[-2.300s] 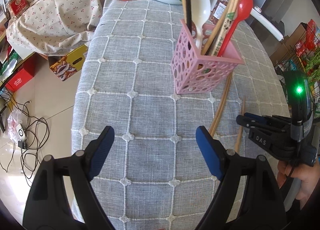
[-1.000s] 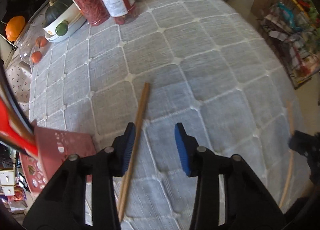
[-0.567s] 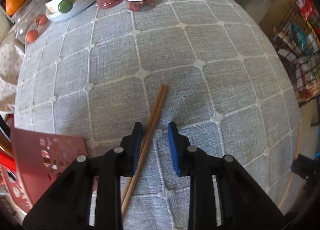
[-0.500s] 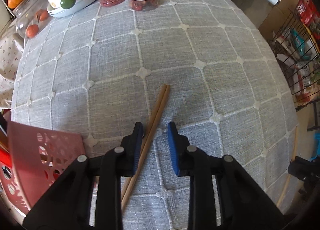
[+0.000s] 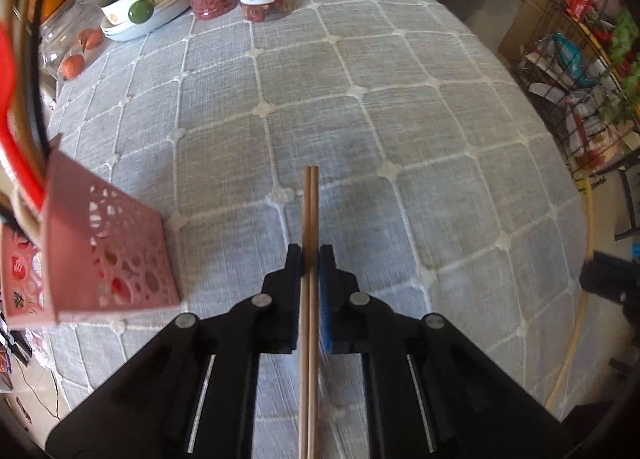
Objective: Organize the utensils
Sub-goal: 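Lift both wooden chopsticks over the pink basket and open the left tool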
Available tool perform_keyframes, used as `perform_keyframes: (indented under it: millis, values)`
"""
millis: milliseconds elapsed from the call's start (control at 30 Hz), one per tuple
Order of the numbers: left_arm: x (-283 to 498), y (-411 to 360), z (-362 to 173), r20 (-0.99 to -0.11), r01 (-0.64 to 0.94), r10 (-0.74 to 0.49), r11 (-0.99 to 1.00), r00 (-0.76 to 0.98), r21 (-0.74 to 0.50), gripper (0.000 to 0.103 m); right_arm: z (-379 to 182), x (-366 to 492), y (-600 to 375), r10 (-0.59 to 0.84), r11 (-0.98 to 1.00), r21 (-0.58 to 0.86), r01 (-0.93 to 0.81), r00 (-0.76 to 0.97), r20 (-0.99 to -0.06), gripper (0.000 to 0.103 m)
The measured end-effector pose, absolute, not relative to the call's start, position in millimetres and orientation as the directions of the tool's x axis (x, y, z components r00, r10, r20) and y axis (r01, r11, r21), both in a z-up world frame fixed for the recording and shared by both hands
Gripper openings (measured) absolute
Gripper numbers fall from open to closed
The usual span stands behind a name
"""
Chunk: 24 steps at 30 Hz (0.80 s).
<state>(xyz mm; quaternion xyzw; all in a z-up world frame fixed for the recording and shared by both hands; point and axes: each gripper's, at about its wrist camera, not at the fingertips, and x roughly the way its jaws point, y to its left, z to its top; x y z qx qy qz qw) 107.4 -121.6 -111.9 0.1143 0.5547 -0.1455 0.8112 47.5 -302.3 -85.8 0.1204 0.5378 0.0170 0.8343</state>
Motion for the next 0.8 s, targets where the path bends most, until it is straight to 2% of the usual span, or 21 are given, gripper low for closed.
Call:
perform_keyframes:
  millis: [233, 567, 800]
  values:
    - [73, -110, -71, -0.892, 0.417, -0.197, 0.909, 0.406, -0.011, 0.010, -67, 40, -286, 0.171, 0.973, 0.222, 0.059, 0.462, -0.870, 0.006]
    - [40, -65, -15, -0.777, 0.435, -0.353, 0.893, 0.520, -0.115, 0.010, -40, 18, -253, 0.179, 0.980, 0.199, -0.020, 0.532, -0.827, 0.006]
    - [25, -42, 14, -0.697, 0.453, -0.418, 0.879, 0.582, -0.148, 0.010, -23, 10, -232, 0.200, 0.978, 0.197, -0.069, 0.584, -0.787, 0.006]
